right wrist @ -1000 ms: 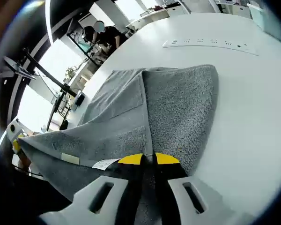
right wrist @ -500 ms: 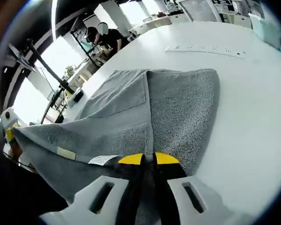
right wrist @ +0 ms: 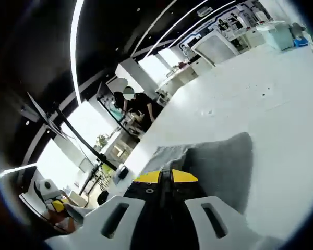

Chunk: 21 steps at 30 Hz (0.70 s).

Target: Fold the towel on the table until its edges align and the towel forms a compact rectangular stack.

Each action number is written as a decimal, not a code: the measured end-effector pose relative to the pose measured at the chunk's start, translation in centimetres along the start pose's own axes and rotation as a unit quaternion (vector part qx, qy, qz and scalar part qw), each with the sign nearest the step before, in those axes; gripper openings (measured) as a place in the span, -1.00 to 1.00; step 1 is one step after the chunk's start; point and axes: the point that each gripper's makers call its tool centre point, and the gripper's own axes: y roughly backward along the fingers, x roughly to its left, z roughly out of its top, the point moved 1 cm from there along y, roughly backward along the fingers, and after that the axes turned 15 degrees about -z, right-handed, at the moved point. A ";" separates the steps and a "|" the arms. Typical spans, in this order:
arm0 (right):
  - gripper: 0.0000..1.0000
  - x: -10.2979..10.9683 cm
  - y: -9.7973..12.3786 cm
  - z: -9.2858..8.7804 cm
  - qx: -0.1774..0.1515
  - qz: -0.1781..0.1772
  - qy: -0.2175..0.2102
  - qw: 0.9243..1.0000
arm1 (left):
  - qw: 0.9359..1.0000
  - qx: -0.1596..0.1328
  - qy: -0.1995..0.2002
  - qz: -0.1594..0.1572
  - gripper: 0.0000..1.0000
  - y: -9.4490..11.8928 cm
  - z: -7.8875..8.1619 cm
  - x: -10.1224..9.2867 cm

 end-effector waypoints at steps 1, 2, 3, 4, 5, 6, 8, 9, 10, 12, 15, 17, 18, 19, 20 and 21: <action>-0.95 0.8 -0.1 0.9 -0.006 0.008 -0.007 1.000 | 1.000 0.000 0.000 0.000 -0.95 0.1 0.0 -0.1; -0.95 1.1 -0.1 1.2 -0.010 0.010 -0.008 1.000 | 1.000 0.000 0.000 0.001 -0.95 0.2 -0.1 -0.2; -0.95 1.7 -0.3 2.0 -0.016 0.014 -0.007 1.000 | 1.000 0.000 0.000 0.001 -0.95 0.3 -0.1 -0.4; -0.95 2.2 -0.4 2.7 -0.025 0.019 -0.007 0.999 | 1.000 0.000 0.000 0.001 -0.95 0.5 -0.2 -0.5; -0.95 2.8 -0.5 3.7 -0.041 0.022 -0.003 0.999 | 1.000 0.000 0.000 0.002 -0.95 0.6 -0.3 -0.6; -0.95 3.2 -0.6 4.4 -0.052 0.023 -0.001 0.998 | 1.000 0.000 -0.002 0.005 -0.95 0.8 -0.4 -0.6; -0.95 4.0 -0.8 5.6 -0.072 0.030 0.005 0.997 | 1.000 -0.003 -0.009 0.014 -0.95 1.2 -0.4 -0.7; -0.95 4.3 -1.0 6.2 -0.079 0.033 0.003 0.996 | 1.000 -0.004 -0.009 0.018 -0.95 1.5 -0.4 -0.7; -0.95 4.5 -1.2 6.5 -0.081 0.033 0.002 0.996 | 1.000 -0.006 -0.009 0.020 -0.95 1.6 -0.4 -0.8; -0.95 4.9 -1.7 7.2 -0.086 0.033 0.004 0.996 | 1.000 -0.007 -0.009 0.022 -0.95 2.0 -0.4 -1.0; -0.95 5.6 -2.3 7.8 -0.087 0.037 0.010 0.995 | 0.999 -0.011 -0.009 0.031 -0.96 2.6 -0.4 -1.0; -0.95 5.9 -2.5 8.1 -0.087 0.039 0.009 0.995 | 0.999 -0.016 -0.009 0.037 -0.96 2.9 -0.4 -1.0; -0.96 6.1 -2.6 8.3 -0.086 0.040 0.011 0.995 | 0.999 -0.019 -0.009 0.038 -0.96 3.0 -0.3 -1.0; -0.96 6.3 -2.7 8.5 -0.085 0.039 0.017 0.996 | 0.999 -0.022 -0.008 0.038 -0.96 3.1 -0.2 -1.0; -0.96 6.5 -2.7 8.7 -0.085 0.041 0.019 0.995 | 0.999 -0.025 -0.008 0.038 -0.96 3.1 -0.1 -1.1; -0.96 6.8 -2.6 9.0 -0.087 0.044 0.023 0.995 | 0.999 -0.028 -0.008 0.038 -0.96 3.2 0.0 -1.1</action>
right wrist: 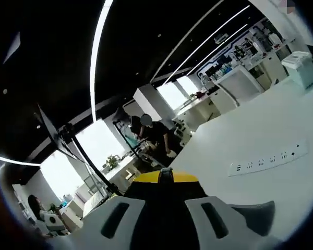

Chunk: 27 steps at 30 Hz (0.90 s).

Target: Fold the towel on the table until its edges align and the towel forms a compact rectangular stack.

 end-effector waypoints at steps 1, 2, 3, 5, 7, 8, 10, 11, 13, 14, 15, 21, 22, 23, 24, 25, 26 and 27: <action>-0.96 0.3 0.1 0.3 -0.002 0.002 0.005 1.000 | 1.000 -0.004 -0.001 -0.002 -0.96 0.0 0.3 -0.2; -0.96 0.3 0.0 0.6 -0.003 0.000 0.012 1.000 | 1.000 -0.006 -0.001 -0.005 -0.96 0.0 0.5 -0.3; -0.96 0.2 0.0 1.0 -0.006 -0.007 0.028 1.000 | 1.000 -0.011 -0.001 -0.015 -0.96 -0.1 0.8 -0.7; -0.97 -1.8 -0.4 1.1 0.007 -0.057 0.053 0.997 | 0.999 -0.017 0.002 -0.038 -0.96 -0.8 1.0 -1.3; -1.00 -2.6 -0.4 2.7 -0.022 -0.070 0.009 0.997 | 0.998 0.017 0.002 -0.053 -0.96 -1.5 0.2 -1.7; -1.00 -2.5 -0.3 3.5 -0.033 -0.058 -0.013 0.998 | 0.998 0.043 -0.020 -0.046 -0.96 -1.7 -0.3 -1.6; -1.00 -3.0 -0.4 4.1 -0.031 -0.061 -0.012 0.998 | 0.998 0.025 -0.018 -0.048 -0.96 -2.1 0.2 -1.8; -1.00 -4.5 -0.6 2.4 0.013 -0.097 0.022 0.995 | 0.998 0.015 -0.008 -0.055 -0.96 -2.2 0.2 -1.9; -1.00 -5.5 -0.9 -1.0 0.074 -0.097 0.031 0.992 | 0.999 0.005 0.007 -0.050 -0.96 -2.4 -0.1 -1.2; -1.00 -5.9 -1.0 -2.2 0.083 -0.102 0.029 0.991 | 0.999 0.013 0.008 -0.044 -0.96 -2.5 -0.5 -0.8; -1.00 -6.3 -0.9 -3.4 0.099 -0.106 0.028 0.989 | 0.999 0.023 0.005 -0.037 -0.96 -2.4 -0.9 -0.5; -1.00 -7.7 0.4 -11.4 0.180 -0.109 -0.003 0.978 | 0.999 0.023 0.011 -0.039 -0.96 -2.3 -1.1 -0.7; -1.00 -7.8 0.6 -12.2 0.182 -0.107 -0.013 0.977 | 0.999 0.026 0.011 -0.036 -0.96 -2.2 -1.2 -0.6; -1.00 -7.9 0.6 -12.5 0.183 -0.106 -0.019 0.977 | 0.999 0.032 0.013 -0.033 -0.96 -2.2 -1.6 -0.5; -1.00 -7.9 0.7 -13.1 0.186 -0.105 -0.024 0.977 | 0.999 0.036 0.015 -0.032 -0.96 -2.2 -1.8 -0.5; -1.00 -7.8 0.6 -13.4 0.191 -0.103 -0.023 0.976 | 0.999 0.041 0.015 -0.031 -0.96 -2.2 -2.1 -0.5; -1.00 -7.8 0.7 -13.6 0.194 -0.102 -0.020 0.975 | 0.998 0.045 0.015 -0.032 -0.96 -2.3 -2.3 -0.6; -1.00 -7.7 0.5 -14.0 0.199 -0.102 -0.014 0.975 | 0.998 0.050 0.016 -0.035 -0.96 -2.4 -2.6 -0.7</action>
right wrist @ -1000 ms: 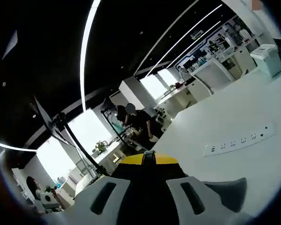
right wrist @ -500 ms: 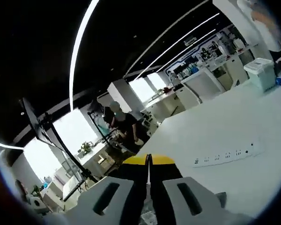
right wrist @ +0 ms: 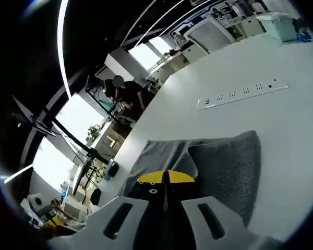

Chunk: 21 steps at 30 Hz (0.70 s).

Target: Fold the towel on the table until its edges align and the towel forms a compact rectangular stack.

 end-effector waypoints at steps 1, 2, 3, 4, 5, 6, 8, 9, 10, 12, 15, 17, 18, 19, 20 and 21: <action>-1.00 0.2 -0.1 -0.2 0.003 0.001 0.003 1.000 | 1.000 0.004 0.001 -0.001 -0.96 -0.1 -0.2 0.0; -1.00 0.5 -0.2 -0.4 0.004 0.003 0.013 1.000 | 1.000 0.010 0.002 -0.003 -0.96 -0.4 -0.5 -0.1; -1.00 0.7 -0.4 -0.5 0.006 0.003 0.021 1.000 | 1.000 0.014 0.003 -0.006 -0.96 -0.6 -0.7 -0.3; -1.00 1.0 -0.6 -0.8 0.007 0.003 0.040 0.999 | 1.000 0.019 0.005 -0.010 -0.96 -0.8 -0.9 -0.3; -1.00 1.4 -0.9 -1.1 0.014 0.009 0.043 0.999 | 1.000 0.026 0.006 -0.015 -0.96 -1.3 -1.2 -0.5; -1.00 1.7 -1.1 -1.5 0.027 0.014 0.041 0.999 | 0.999 0.032 0.008 -0.020 -0.96 -1.6 -1.5 -0.6; -1.00 2.3 -1.6 -2.1 0.032 0.020 0.041 0.998 | 0.998 0.052 0.008 -0.034 -0.96 -2.5 -2.2 -1.1; -1.00 2.7 -1.9 -2.4 0.035 0.019 0.045 0.998 | 0.997 0.065 0.005 -0.042 -0.96 -2.8 -2.6 -1.4; -1.00 3.1 -2.3 -2.7 0.036 0.020 0.048 0.998 | 0.996 0.075 -0.001 -0.049 -0.96 -3.1 -2.9 -1.6; -1.00 3.5 -2.8 -3.0 0.041 0.021 0.046 0.998 | 0.993 0.099 -0.008 -0.065 -0.96 -3.9 -3.7 -2.1; -1.00 4.3 -3.9 -3.6 0.058 0.026 0.034 0.997 | 0.988 0.131 -0.019 -0.085 -0.96 -5.1 -5.0 -2.7; -1.00 4.5 -4.5 -3.6 0.065 0.029 0.011 0.997 | 0.984 0.149 -0.026 -0.092 -0.96 -5.5 -5.8 -2.9; -1.00 4.2 -4.8 -3.3 0.062 0.024 0.004 0.998 | 0.983 0.153 -0.028 -0.094 -0.96 -5.6 -6.0 -3.0; -1.00 4.1 -5.1 -3.1 0.059 0.023 0.001 0.998 | 0.983 0.155 -0.027 -0.095 -0.96 -5.7 -6.1 -3.0; -0.98 4.0 -5.4 -2.7 0.056 0.022 -0.008 0.998 | 0.982 0.156 -0.024 -0.101 -0.96 -5.7 -6.3 -3.1; -0.96 4.0 -5.6 -2.5 0.058 0.025 -0.022 0.998 | 0.982 0.156 -0.021 -0.102 -0.96 -5.8 -6.4 -3.1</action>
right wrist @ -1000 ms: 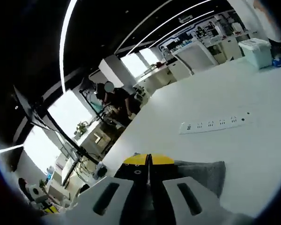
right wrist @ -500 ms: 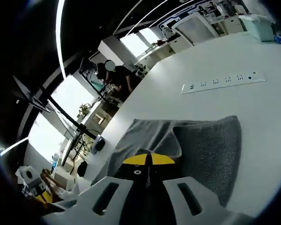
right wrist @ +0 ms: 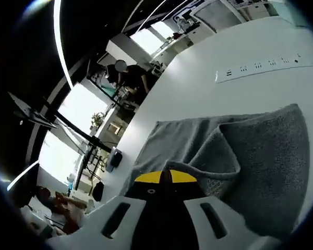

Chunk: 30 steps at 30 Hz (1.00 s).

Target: Fold the towel on the table until its edges align and the towel forms a compact rectangular stack.

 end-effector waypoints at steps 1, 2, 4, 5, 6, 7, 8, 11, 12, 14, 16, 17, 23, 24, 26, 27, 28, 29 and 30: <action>-0.95 0.0 -0.3 0.4 0.000 0.003 -0.023 1.000 | 1.000 0.004 0.001 0.001 -0.96 0.0 -0.2 0.1; -0.92 -0.1 -0.5 0.5 0.005 0.004 -0.024 1.000 | 1.000 0.012 -0.002 0.002 -0.96 -0.1 -0.4 0.1; -0.81 -0.8 -1.0 0.9 0.001 -0.020 -0.016 1.000 | 1.000 0.022 -0.005 0.001 -0.96 -0.2 -0.7 0.1; -0.77 -0.8 -1.3 1.0 0.004 -0.020 -0.015 1.000 | 1.000 0.021 -0.005 0.001 -0.96 -0.2 -0.6 0.1; -0.74 -0.8 -1.5 1.0 0.010 -0.021 -0.017 1.000 | 1.000 0.020 -0.005 0.000 -0.96 -0.2 -0.6 0.1; -0.71 -0.8 -1.7 0.9 0.012 -0.023 -0.017 1.000 | 1.000 0.019 -0.006 -0.001 -0.96 -0.2 -0.5 0.1; -0.68 -0.7 -1.9 0.8 0.015 -0.024 -0.017 0.999 | 1.000 0.019 -0.007 -0.003 -0.96 -0.2 -0.5 0.1; -0.59 -0.8 -2.6 0.1 0.027 -0.054 0.015 0.998 | 0.999 0.045 -0.019 -0.013 -0.96 -0.5 -1.3 0.1; -0.58 -0.7 -2.9 -0.1 0.029 -0.066 0.035 0.997 | 0.998 0.063 -0.027 -0.014 -0.96 -0.7 -1.9 0.3; -0.78 -1.0 -3.1 -0.4 0.034 -0.093 0.058 0.993 | 0.997 0.067 -0.027 -0.020 -0.96 -1.2 -2.0 0.2; -0.96 -1.0 -3.2 0.1 0.019 -0.100 0.051 0.993 | 0.997 0.070 -0.028 -0.025 -0.96 -1.4 -2.0 0.0; -0.96 -1.0 -3.2 0.1 0.020 -0.096 0.040 0.994 | 0.997 0.070 -0.029 -0.025 -0.96 -1.3 -2.0 0.0; -0.98 -0.2 -1.3 1.7 -0.010 -0.038 -0.002 0.999 | 0.999 0.029 0.002 -0.022 -0.96 -0.4 -1.4 0.3; -0.98 0.4 -0.7 2.1 -0.017 -0.016 -0.014 1.000 | 1.000 0.021 0.007 -0.021 -0.96 -0.1 -1.2 0.3; -0.99 2.0 1.1 3.2 -0.033 0.053 -0.050 0.997 | 0.999 -0.018 0.026 -0.022 -0.96 0.6 -0.5 0.1; -0.99 2.3 1.7 3.9 -0.047 0.066 -0.059 0.995 | 0.998 -0.041 0.037 -0.026 -0.96 1.0 -0.1 -0.1; -1.00 2.6 2.7 4.7 -0.059 0.081 -0.062 0.993 | 0.996 -0.064 0.048 -0.028 -0.96 1.4 0.3 -0.1; -1.00 2.8 3.3 5.1 -0.066 0.090 -0.062 0.992 | 0.993 -0.098 0.066 -0.028 -0.96 2.2 0.8 0.0; -1.00 3.1 4.1 5.8 -0.077 0.099 -0.064 0.990 | 0.989 -0.121 0.079 -0.025 -0.96 2.7 1.1 0.2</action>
